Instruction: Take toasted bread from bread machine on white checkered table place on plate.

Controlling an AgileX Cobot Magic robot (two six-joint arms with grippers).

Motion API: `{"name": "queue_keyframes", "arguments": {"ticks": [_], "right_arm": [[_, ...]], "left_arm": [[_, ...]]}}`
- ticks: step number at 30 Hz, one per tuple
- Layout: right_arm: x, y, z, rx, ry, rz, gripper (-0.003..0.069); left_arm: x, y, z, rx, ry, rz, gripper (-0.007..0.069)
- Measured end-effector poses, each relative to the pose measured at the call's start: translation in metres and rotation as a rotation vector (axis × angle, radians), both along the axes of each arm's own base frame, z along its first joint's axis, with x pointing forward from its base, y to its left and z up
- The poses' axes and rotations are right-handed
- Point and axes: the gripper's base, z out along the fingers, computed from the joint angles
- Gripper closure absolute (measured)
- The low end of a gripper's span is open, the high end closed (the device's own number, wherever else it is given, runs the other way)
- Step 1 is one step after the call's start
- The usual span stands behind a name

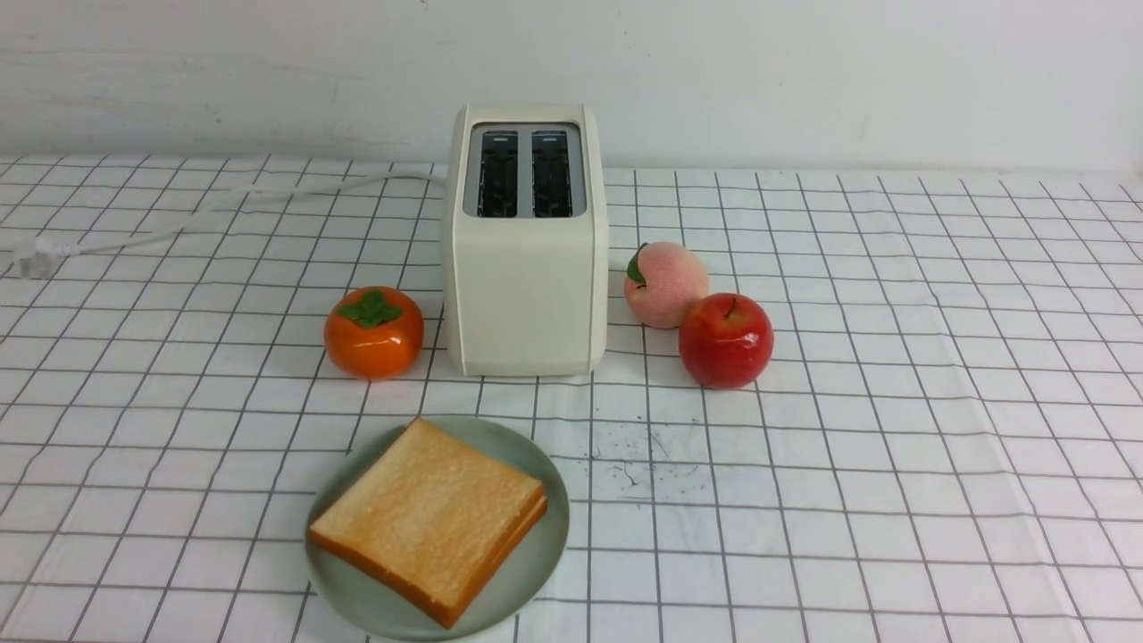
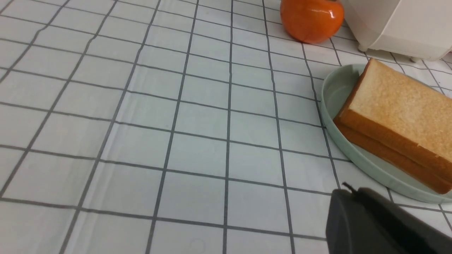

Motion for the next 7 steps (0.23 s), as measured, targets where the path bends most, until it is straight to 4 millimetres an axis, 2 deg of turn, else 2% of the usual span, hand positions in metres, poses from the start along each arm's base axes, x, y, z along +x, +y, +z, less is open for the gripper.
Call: {"name": "queue_keyframes", "arguments": {"ticks": [7], "right_arm": [[0.0, 0.0, 0.0, 0.0, 0.0, 0.0, 0.0613]], "left_arm": [[0.0, 0.0, 0.0, 0.0, 0.0, 0.0, 0.0627]]}}
